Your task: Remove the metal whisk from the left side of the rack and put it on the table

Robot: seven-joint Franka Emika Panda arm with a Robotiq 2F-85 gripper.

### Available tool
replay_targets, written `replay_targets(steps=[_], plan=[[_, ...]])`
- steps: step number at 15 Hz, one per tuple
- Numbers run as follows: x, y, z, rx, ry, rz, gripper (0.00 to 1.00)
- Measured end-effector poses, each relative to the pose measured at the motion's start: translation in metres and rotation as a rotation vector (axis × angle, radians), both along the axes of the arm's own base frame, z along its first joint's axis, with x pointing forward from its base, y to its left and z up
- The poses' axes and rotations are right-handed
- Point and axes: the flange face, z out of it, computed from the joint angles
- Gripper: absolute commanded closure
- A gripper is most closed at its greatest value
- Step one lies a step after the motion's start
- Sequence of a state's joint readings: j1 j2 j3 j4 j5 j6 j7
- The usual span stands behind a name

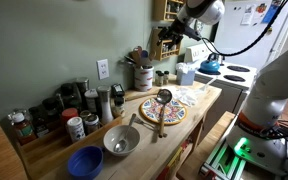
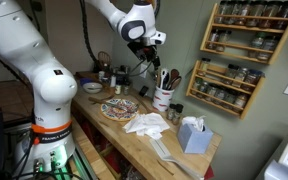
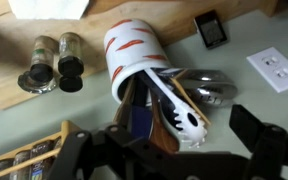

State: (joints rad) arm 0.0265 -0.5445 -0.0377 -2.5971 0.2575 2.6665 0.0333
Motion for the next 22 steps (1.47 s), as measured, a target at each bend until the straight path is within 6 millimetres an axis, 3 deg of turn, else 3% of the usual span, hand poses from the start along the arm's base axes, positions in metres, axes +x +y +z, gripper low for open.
replay_targets(steps=[4,9,12,18,22], plan=[[0.004,-0.019,0.0,0.05,-0.184,-0.155,0.0],[0.016,-0.016,-0.004,0.165,-0.318,-0.323,0.0],[0.023,-0.008,-0.008,0.181,-0.33,-0.324,0.0],[0.024,-0.012,-0.005,0.18,-0.338,-0.332,0.0],[0.039,-0.017,-0.001,0.189,-0.395,-0.354,0.0]])
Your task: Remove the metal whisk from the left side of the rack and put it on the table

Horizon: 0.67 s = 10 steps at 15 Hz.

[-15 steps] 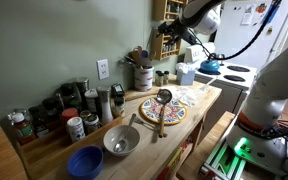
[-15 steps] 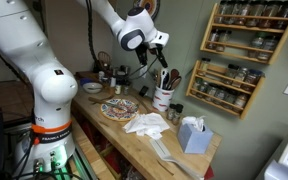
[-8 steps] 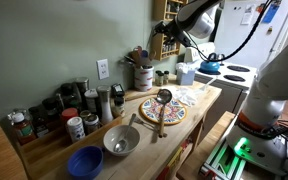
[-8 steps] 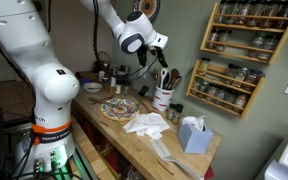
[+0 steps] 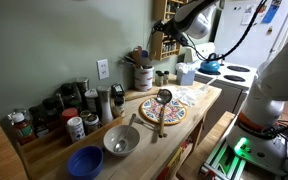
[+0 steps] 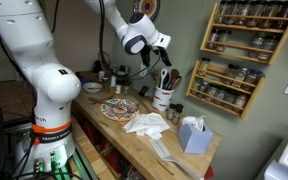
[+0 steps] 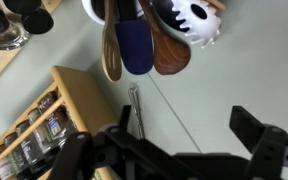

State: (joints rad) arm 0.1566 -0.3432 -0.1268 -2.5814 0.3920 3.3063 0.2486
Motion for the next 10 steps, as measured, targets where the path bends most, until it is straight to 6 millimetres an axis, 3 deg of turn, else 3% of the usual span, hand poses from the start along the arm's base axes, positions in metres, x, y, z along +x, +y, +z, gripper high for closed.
replay_targets(steps=[10], plan=[[0.053,-0.004,-0.002,0.115,-0.11,-0.102,0.0]])
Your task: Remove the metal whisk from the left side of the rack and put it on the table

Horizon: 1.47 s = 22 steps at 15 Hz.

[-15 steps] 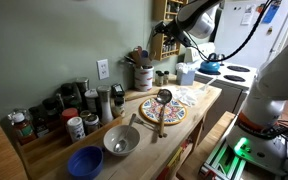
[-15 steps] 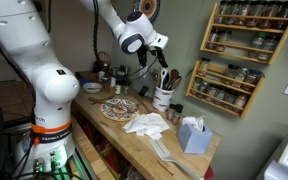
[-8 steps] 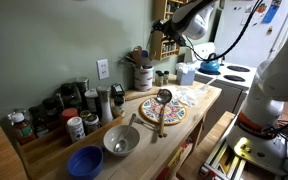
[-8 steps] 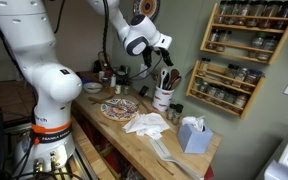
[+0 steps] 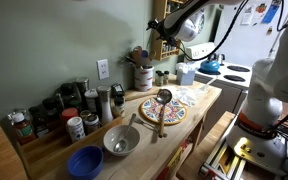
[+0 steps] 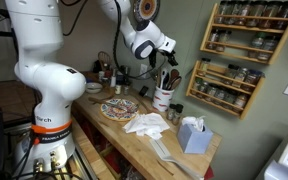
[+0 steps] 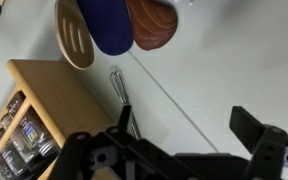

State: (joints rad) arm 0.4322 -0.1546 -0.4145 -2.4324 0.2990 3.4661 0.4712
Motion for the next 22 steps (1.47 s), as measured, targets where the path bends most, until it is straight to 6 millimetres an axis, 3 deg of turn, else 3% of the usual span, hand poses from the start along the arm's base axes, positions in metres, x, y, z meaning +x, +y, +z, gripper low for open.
replay_targets(steps=[10,17,22], plan=[[0.006,-0.027,-0.022,0.125,-0.015,-0.066,0.0],[0.007,-0.033,-0.04,0.187,-0.105,-0.072,0.0],[0.023,-0.043,-0.062,0.215,-0.16,-0.11,0.0]])
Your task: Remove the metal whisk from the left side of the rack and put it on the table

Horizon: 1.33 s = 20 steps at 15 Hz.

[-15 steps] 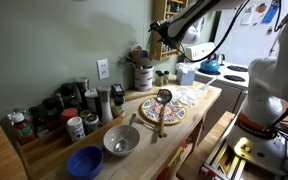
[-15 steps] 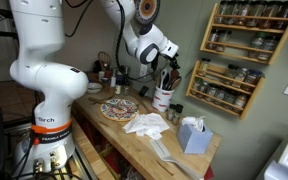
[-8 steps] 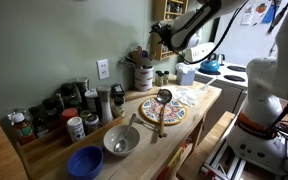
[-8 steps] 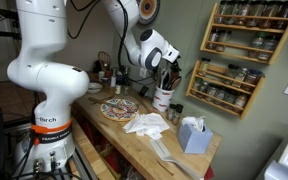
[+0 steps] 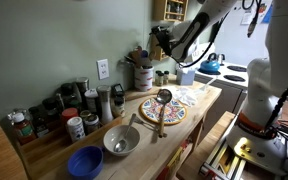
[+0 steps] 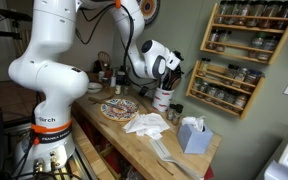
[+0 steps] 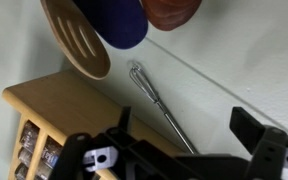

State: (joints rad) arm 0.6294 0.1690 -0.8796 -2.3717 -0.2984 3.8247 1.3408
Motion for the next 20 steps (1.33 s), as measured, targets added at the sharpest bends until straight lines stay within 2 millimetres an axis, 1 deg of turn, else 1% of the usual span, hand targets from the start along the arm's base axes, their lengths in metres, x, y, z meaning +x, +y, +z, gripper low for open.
replay_targets(steps=[2,4,8,11,15,19,20], plan=[[0.013,-0.011,-0.004,0.001,-0.012,-0.031,0.0],[0.022,-0.017,-0.004,-0.003,-0.021,-0.046,0.0],[0.026,-0.017,-0.004,-0.005,-0.025,-0.047,0.0],[0.031,-0.013,-0.005,-0.006,-0.037,-0.045,0.0],[0.037,-0.017,-0.003,0.001,-0.066,-0.061,0.0],[0.046,-0.02,-0.009,0.015,-0.081,-0.078,0.0],[0.047,-0.022,-0.01,0.02,-0.087,-0.083,0.03]])
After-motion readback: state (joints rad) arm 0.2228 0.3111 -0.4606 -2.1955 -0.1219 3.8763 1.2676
